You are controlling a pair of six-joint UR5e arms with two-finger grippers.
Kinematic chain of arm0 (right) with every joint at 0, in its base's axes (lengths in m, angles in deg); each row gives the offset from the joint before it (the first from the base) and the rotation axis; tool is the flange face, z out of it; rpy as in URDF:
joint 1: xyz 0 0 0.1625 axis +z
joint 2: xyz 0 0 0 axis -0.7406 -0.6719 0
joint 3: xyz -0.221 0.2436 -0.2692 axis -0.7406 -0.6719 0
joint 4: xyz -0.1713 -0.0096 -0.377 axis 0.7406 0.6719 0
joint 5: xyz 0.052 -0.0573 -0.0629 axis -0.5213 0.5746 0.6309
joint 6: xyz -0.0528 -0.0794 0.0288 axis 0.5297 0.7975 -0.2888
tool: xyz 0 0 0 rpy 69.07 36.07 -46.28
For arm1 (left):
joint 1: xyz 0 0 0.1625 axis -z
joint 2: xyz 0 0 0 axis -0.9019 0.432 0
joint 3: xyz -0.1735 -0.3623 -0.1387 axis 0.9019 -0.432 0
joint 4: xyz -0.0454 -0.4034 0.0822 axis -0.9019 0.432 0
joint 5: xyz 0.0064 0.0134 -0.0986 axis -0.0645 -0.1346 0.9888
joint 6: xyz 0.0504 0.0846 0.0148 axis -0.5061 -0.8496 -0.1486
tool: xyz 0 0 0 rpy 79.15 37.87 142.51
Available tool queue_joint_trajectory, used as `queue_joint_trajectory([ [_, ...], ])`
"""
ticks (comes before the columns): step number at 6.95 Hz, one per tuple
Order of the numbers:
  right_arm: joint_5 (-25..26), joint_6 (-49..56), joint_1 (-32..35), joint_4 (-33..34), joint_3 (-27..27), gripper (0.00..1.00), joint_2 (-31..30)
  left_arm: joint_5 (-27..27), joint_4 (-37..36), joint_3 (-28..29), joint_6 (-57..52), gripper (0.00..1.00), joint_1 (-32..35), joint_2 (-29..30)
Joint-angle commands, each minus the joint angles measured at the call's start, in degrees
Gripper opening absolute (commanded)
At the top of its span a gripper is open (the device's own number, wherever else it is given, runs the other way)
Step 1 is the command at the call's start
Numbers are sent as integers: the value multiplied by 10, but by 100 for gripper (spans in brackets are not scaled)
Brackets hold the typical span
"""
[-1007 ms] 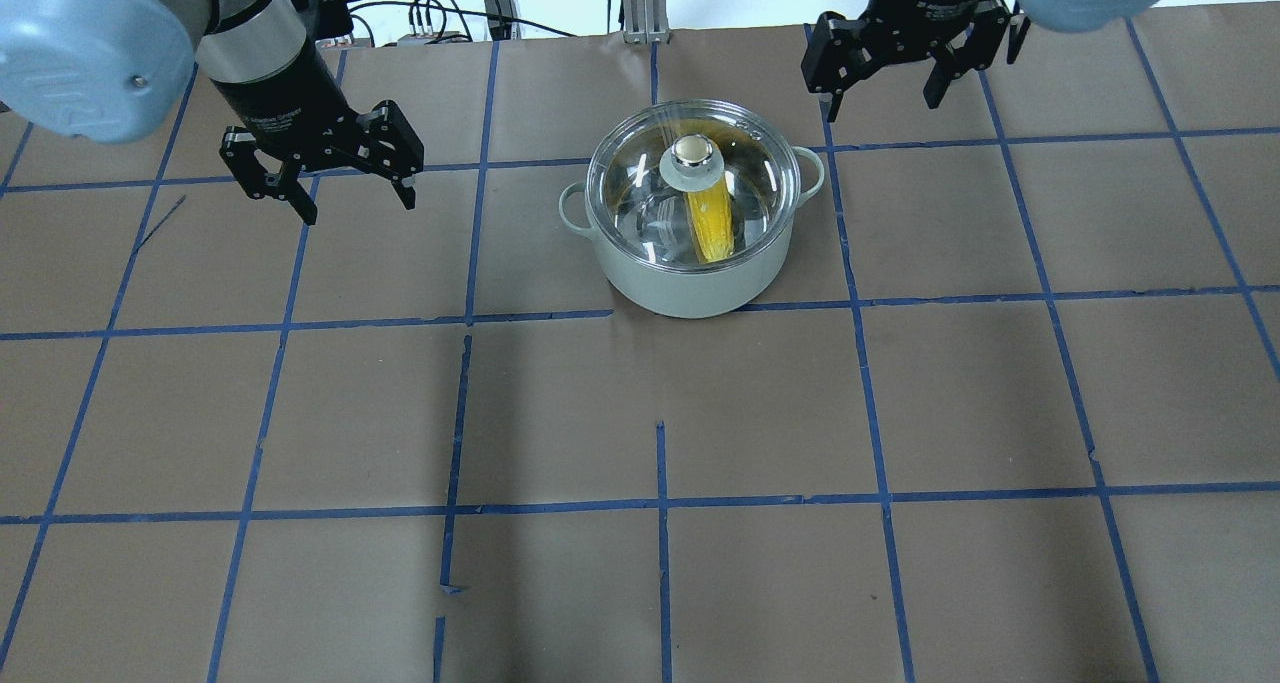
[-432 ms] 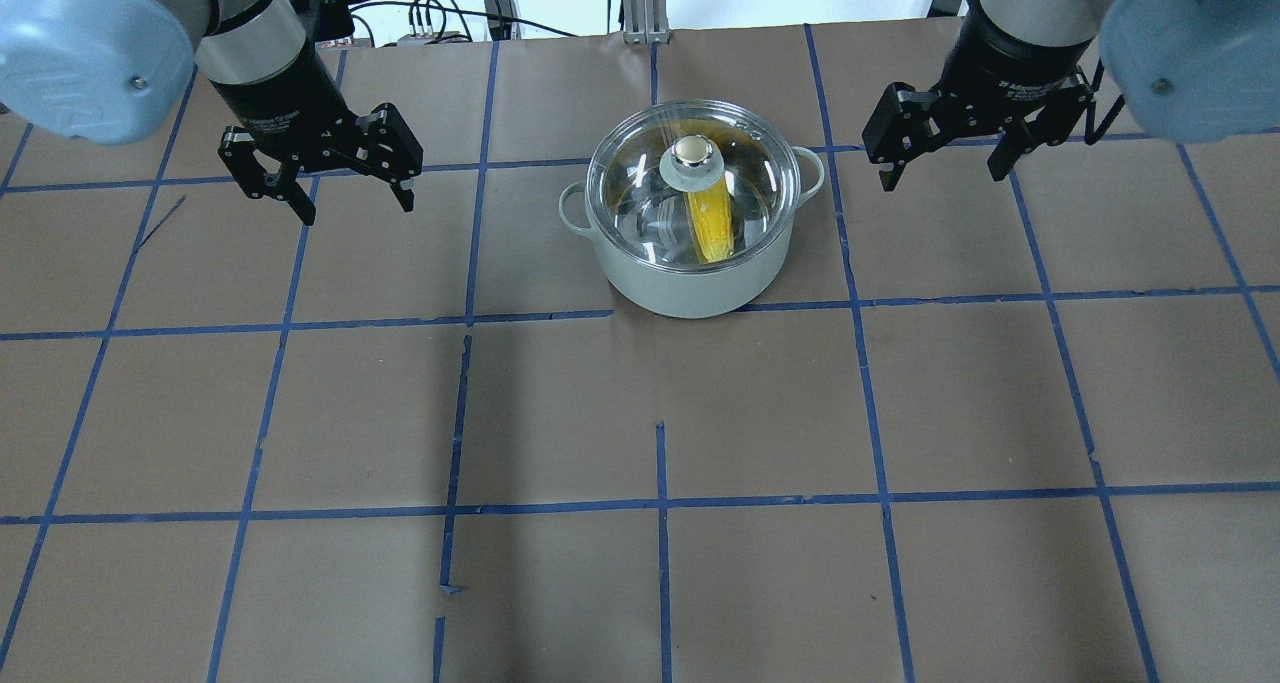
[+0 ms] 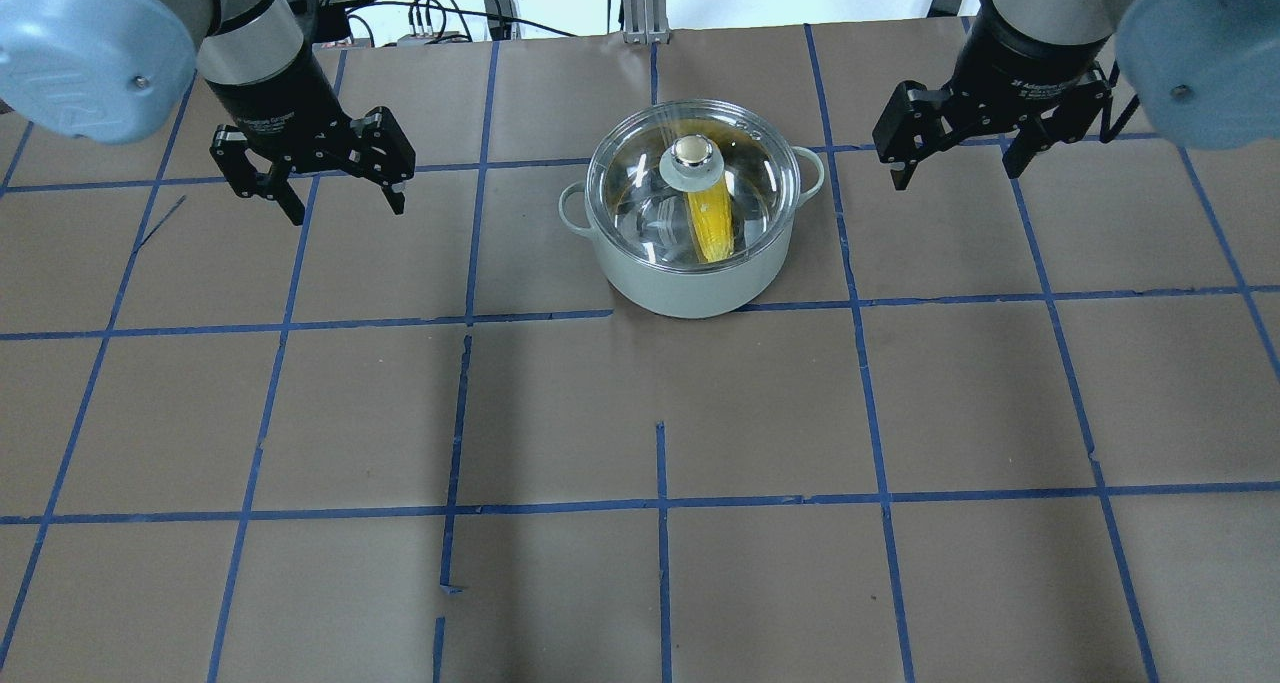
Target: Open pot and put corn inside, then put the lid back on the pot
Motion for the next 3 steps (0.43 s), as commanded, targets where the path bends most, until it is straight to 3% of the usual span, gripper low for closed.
queue_joint_trajectory([
  [1, 2, 0, 1, 5, 0, 100, -23, -6, 0, 2, -5, 100, 0, -1],
  [3, 5, -1, 1, -3, 0, 100, -24, -7, 16, 2, -5, 100, 0, -6],
])
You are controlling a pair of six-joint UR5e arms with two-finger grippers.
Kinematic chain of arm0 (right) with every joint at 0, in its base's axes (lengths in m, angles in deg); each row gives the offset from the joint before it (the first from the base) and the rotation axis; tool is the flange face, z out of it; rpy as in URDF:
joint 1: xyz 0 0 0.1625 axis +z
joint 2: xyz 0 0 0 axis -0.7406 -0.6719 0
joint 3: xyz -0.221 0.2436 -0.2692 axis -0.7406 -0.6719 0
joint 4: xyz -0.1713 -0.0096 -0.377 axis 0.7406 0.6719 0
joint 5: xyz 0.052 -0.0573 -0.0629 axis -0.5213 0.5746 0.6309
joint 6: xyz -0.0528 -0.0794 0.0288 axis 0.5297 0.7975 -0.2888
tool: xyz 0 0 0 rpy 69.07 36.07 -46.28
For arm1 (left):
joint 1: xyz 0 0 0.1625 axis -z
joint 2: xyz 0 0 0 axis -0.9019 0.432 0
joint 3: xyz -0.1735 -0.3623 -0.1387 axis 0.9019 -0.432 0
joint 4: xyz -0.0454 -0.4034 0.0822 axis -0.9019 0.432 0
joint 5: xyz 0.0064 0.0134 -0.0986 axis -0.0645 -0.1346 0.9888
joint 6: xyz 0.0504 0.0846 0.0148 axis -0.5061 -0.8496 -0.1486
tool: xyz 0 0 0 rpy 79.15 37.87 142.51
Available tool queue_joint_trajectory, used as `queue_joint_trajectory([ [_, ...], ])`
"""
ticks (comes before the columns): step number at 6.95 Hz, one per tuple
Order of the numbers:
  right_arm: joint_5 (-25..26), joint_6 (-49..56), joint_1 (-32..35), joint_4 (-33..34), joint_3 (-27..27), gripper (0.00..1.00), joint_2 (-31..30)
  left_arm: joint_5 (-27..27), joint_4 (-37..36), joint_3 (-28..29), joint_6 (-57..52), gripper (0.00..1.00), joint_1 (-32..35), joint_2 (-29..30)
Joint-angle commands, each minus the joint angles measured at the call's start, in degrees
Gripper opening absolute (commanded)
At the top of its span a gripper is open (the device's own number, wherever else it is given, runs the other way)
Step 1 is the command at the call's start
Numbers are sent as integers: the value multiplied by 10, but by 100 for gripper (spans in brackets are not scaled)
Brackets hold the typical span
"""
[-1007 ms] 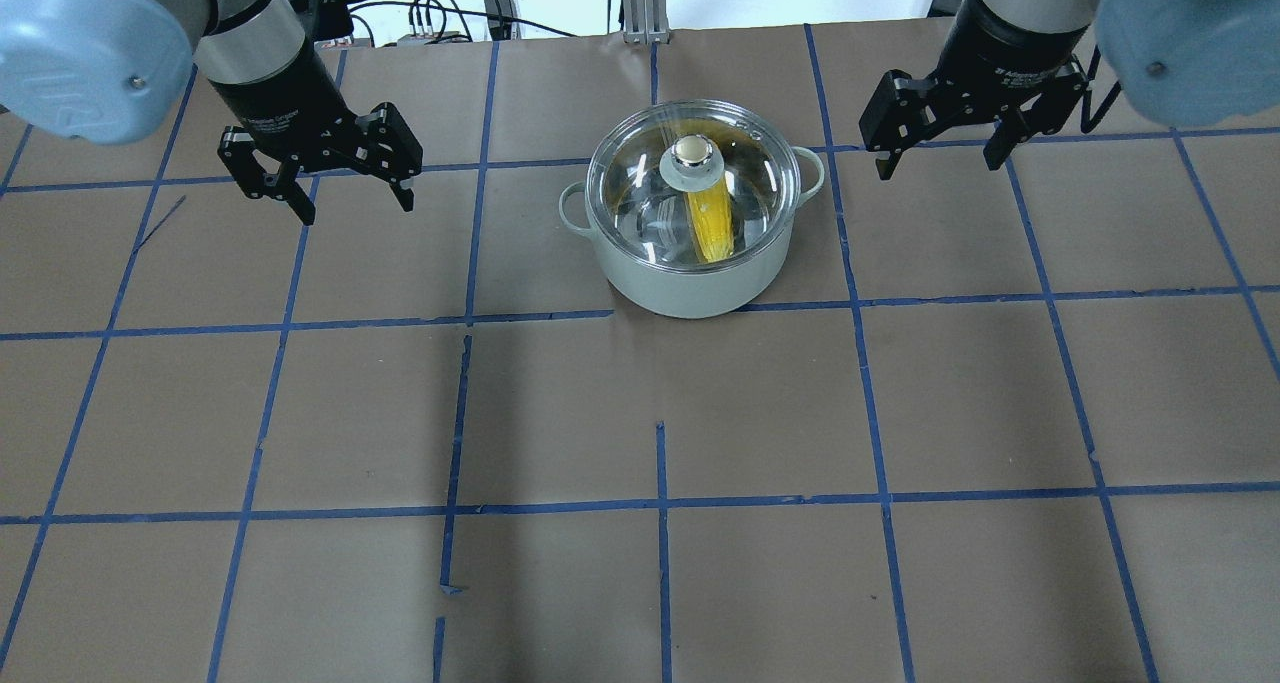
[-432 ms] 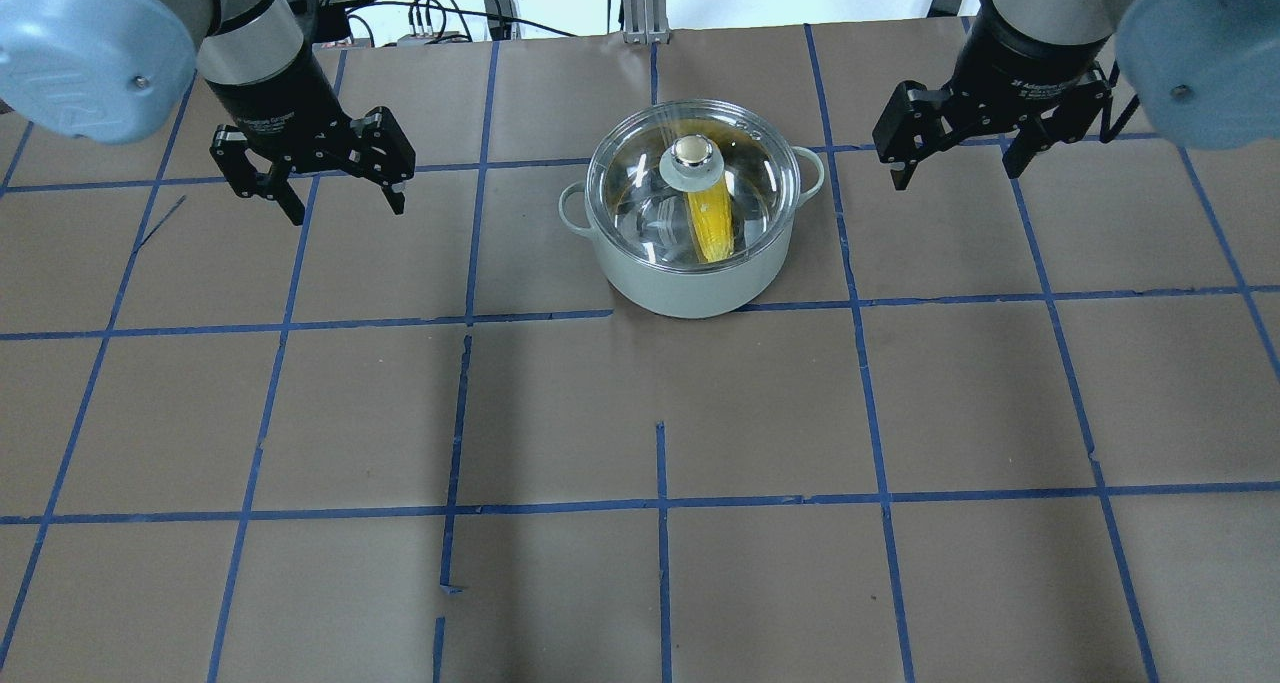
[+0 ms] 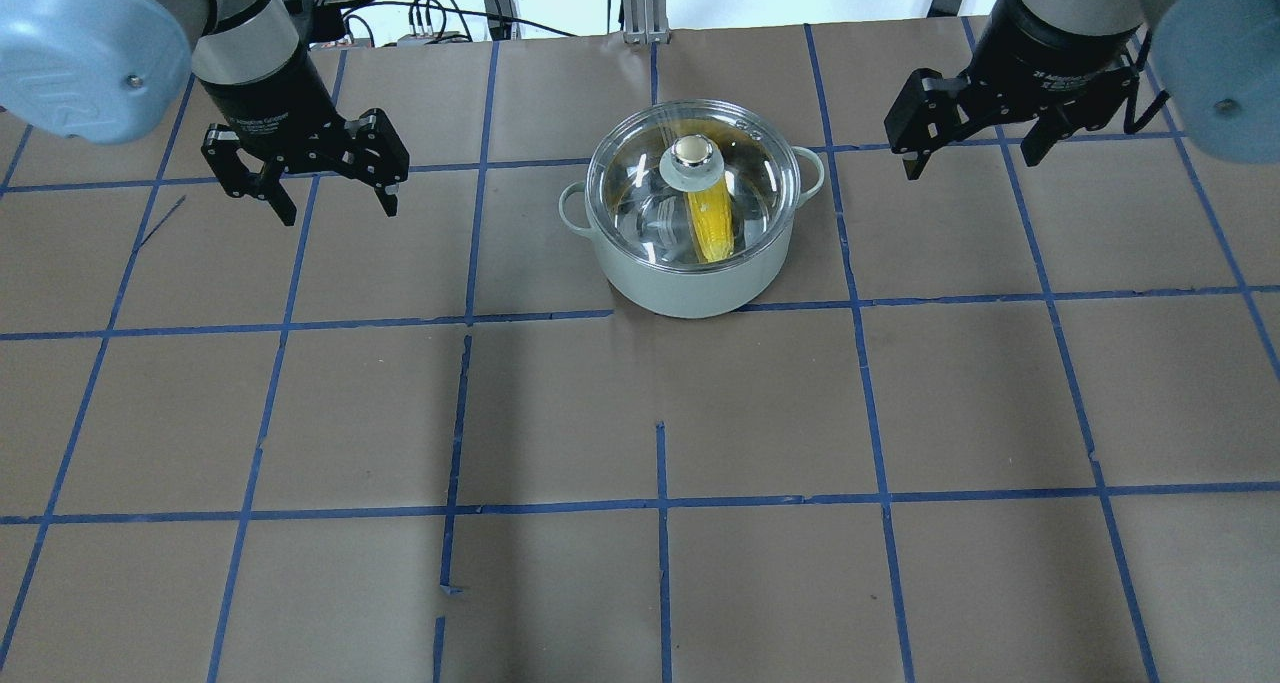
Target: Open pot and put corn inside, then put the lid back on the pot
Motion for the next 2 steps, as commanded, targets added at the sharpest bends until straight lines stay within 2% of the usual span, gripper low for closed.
queue_joint_trajectory([
  [1, 2, 0, 0, -6, 1, 100, -3, 1, 47, 5, 7, 100, 0, -4],
  [2, 2, 0, 0, -6, 1, 100, -3, 4, 59, 8, 7, 100, 0, -4],
])
